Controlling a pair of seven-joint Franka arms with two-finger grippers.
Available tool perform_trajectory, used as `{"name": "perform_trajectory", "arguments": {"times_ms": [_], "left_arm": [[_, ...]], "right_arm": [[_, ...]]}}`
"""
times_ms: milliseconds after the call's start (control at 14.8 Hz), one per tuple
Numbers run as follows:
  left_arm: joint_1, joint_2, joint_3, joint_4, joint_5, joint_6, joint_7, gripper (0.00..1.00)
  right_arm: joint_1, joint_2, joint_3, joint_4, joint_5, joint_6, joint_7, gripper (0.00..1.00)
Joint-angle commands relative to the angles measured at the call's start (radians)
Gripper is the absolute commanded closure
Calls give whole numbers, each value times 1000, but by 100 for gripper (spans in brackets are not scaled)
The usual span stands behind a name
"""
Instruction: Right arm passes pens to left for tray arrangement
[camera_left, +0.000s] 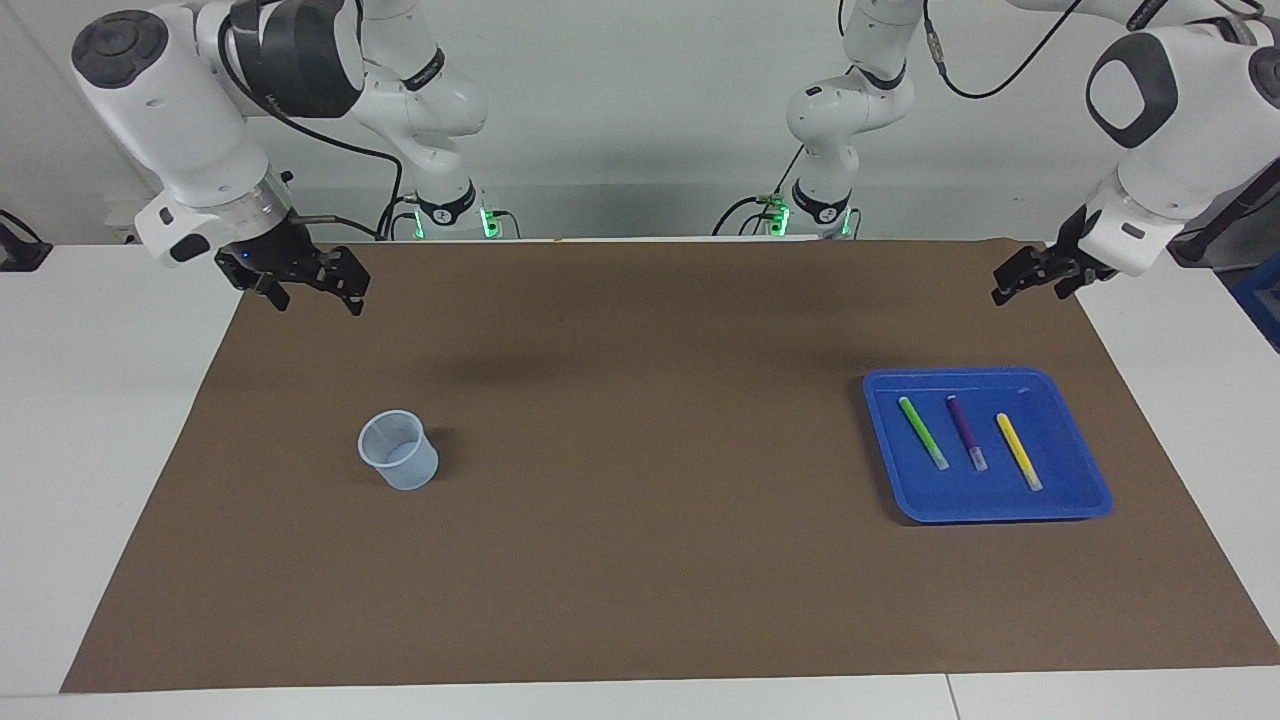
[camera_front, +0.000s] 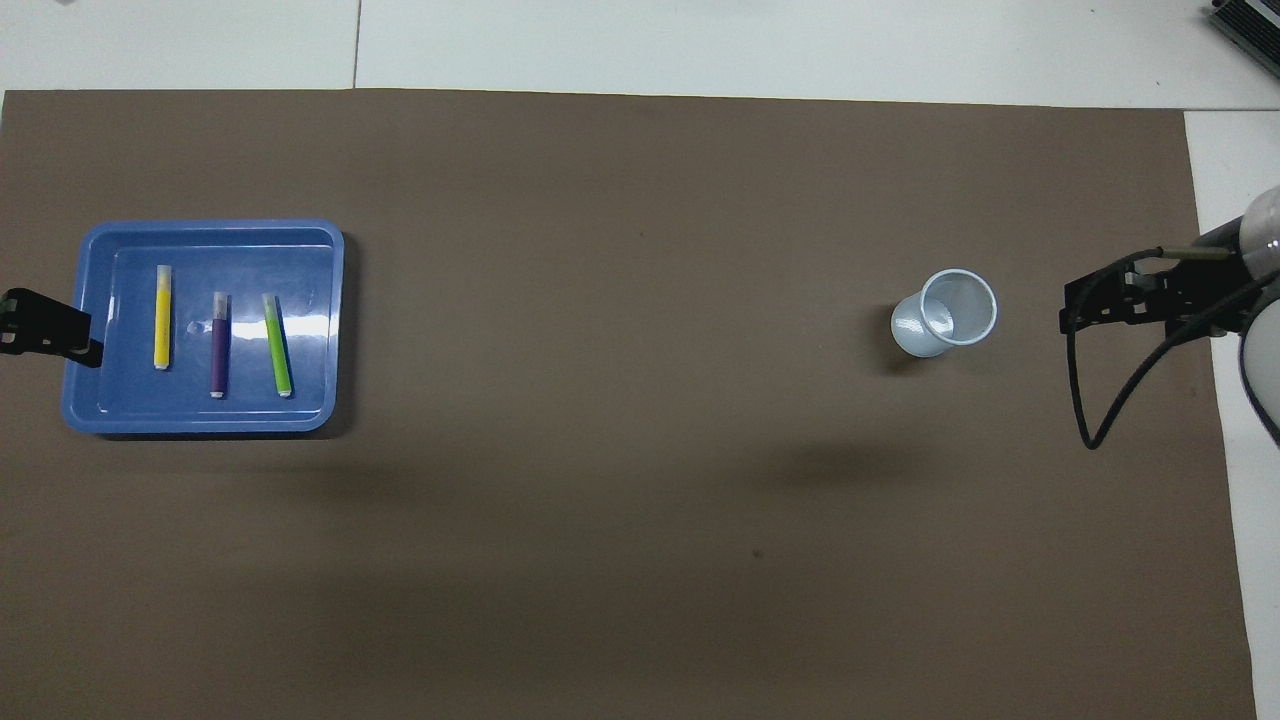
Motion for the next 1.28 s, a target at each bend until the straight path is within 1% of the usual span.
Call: {"name": "perform_trajectory", "arguments": {"times_ms": [0,270,539,809,1078,1213], "left_arm": [[-26,-66,-4,-23,-8,-68,-26,0],[-49,-74,4,-36,-8,-59,-91,0],[-156,-74,68,-42,0,-2,-93,0],[-158,-56,70,-34,-1,81,-86,0],[-162,-8,71,4,-12,82,-86,0],[-162,-13,71,6,-12,67,-86,0]], "right_arm": [[-5,-30,4,-40,-3,24,-12,0],[-5,-30,4,-38,-5,24,-12,0],[-6,-30,4,-40,-5,24,-14,0],[-5,-30,4,-40,-5,23,-12,0],[-5,-30,4,-40,-5,24,-12,0],[-5,-31,4,-41,-5,24,-12,0]]}}
